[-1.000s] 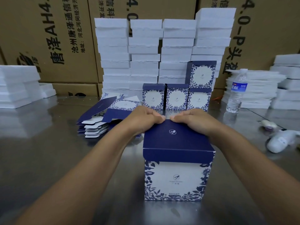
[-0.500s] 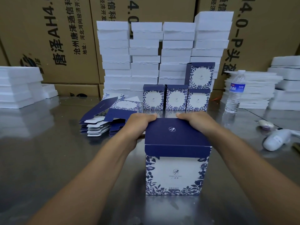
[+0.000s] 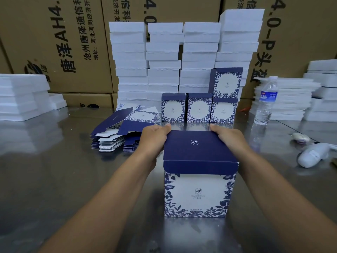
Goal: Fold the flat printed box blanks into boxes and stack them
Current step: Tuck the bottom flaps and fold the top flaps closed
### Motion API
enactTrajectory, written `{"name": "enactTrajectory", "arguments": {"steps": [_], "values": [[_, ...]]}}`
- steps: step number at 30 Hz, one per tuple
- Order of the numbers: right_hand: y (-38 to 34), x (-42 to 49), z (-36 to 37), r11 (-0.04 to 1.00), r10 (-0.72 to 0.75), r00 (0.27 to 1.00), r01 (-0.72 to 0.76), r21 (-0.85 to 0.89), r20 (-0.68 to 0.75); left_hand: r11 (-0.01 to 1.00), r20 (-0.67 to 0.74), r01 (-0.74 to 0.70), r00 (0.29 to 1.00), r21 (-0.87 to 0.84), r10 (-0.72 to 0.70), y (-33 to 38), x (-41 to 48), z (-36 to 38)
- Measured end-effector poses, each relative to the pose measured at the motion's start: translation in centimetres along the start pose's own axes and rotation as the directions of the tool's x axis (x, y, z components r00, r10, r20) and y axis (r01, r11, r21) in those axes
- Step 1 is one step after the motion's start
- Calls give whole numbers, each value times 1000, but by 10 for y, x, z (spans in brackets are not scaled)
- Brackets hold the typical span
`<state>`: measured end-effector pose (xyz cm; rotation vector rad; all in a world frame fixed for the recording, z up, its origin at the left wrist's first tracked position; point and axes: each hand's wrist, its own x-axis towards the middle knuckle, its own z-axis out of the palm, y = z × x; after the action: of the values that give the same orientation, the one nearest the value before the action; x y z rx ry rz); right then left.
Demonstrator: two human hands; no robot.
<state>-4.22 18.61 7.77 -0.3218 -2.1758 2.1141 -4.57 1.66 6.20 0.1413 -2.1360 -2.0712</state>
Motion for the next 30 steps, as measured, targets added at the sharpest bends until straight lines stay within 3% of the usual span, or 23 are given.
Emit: {"name": "enactTrajectory", "arguments": {"steps": [8,12,15,19,24,27,30], "values": [[-1,-7,0,999,18,1000,-18,31,-25,1000,8,-16,1000,24,16,0,-2,-3],[-2,-7,-1,1000,17,1000,-17,18,-20,963,22,-149,989,226,148,11,-12,-12],[-2,-7,-1,1000,17,1000,-17,20,-22,804,166,-390,920,449,354,20,-38,-21],[-2,-6,0,1000,6,1000,-6,24,-27,716,375,-590,802,374,466,12,-79,-19],[0,-3,0,1000,-20,999,21,22,-25,642,253,-694,718,325,648,-10,-81,-14],[5,-3,-3,967,-250,965,245,-67,-74,629,220,-722,690,288,690,-18,-71,-12],[10,-19,-8,797,-602,795,592,-115,-74,628,194,-726,684,280,703,-23,-58,-11]]}}
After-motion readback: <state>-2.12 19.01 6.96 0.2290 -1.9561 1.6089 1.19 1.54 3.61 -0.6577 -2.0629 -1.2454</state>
